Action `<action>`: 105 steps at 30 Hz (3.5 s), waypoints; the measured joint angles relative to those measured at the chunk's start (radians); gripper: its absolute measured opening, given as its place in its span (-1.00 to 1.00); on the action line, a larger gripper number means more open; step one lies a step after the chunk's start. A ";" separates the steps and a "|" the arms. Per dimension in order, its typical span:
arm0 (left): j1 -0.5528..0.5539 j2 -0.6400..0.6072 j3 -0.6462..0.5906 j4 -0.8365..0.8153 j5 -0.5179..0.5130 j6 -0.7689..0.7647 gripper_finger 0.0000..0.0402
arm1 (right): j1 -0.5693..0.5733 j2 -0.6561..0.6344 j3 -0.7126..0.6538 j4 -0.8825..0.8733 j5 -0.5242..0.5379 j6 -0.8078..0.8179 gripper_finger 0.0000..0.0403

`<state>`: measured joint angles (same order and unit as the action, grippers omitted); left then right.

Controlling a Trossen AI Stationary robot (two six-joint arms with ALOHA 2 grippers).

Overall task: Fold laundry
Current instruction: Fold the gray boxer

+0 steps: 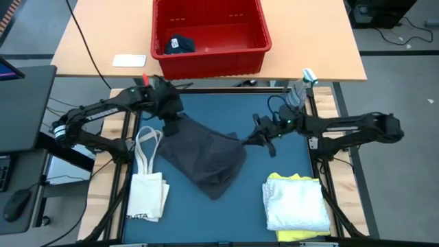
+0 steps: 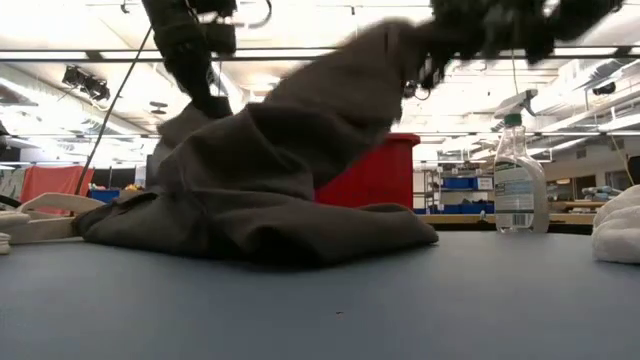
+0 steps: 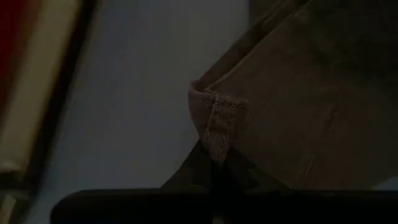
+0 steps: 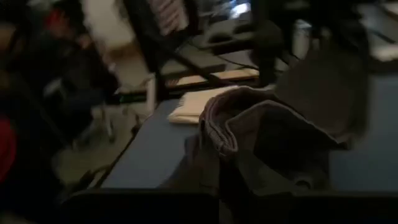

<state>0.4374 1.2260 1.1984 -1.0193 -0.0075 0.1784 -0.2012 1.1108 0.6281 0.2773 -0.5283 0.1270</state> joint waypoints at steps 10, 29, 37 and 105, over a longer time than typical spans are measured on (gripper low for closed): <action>-0.060 -0.352 0.000 0.423 0.138 0.225 -0.98 | 0.200 -0.124 0.561 -0.750 0.081 -0.223 -0.94; -0.041 -0.394 0.000 0.465 0.039 0.261 -0.95 | 0.271 -0.041 0.860 -1.235 0.697 -0.451 -0.94; 0.121 -0.237 -0.001 0.579 -0.182 0.364 -0.95 | 0.062 -0.044 0.861 -1.142 1.190 -0.550 -0.94; -0.227 -0.077 -0.288 0.003 -0.063 -0.938 -0.09 | 0.073 0.515 0.264 -0.547 0.326 0.616 -0.58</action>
<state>0.2100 1.1493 0.9100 -1.0163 -0.0709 -0.7593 -0.1284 1.6257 0.8917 -0.2699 -0.2020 0.7429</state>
